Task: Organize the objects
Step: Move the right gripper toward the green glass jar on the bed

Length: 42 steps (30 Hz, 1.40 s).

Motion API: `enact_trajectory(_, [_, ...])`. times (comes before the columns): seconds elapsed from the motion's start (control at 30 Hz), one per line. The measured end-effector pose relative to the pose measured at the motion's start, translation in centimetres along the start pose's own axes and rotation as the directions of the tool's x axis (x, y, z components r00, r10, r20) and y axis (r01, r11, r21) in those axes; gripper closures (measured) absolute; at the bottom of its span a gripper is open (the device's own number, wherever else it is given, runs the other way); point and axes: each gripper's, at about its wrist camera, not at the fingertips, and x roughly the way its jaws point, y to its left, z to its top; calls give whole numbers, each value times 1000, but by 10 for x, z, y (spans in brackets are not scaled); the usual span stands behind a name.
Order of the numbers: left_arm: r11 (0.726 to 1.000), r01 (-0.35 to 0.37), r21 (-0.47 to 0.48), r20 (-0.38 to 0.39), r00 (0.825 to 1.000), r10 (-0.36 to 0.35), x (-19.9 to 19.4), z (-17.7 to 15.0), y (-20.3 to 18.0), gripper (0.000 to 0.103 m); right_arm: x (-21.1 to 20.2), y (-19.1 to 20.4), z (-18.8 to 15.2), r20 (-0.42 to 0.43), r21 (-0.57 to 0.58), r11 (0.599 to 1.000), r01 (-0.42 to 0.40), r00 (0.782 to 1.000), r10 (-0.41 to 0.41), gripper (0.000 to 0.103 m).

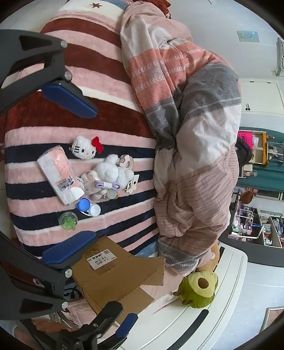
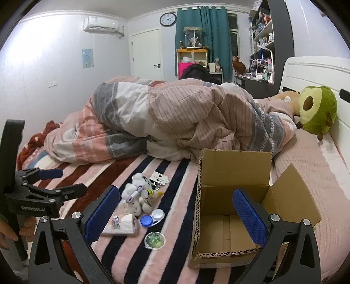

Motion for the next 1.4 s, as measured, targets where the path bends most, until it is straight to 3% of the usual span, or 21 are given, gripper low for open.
enact_trajectory(0.9, [1000, -7, 16, -1, 1000, 7, 2, -1, -6, 0, 0, 5, -5, 19, -31, 999, -24, 1000, 25, 0])
enact_trajectory(1.17, [1000, -2, 20, 4, 1000, 2, 1, -1, -9, 0, -17, 7, -9, 114, -45, 998, -36, 993, 41, 0])
enact_trajectory(1.4, [1000, 9, 29, 12, 1000, -9, -1, 0, -12, 0, -16, 7, -10, 84, -42, 999, -27, 996, 30, 0])
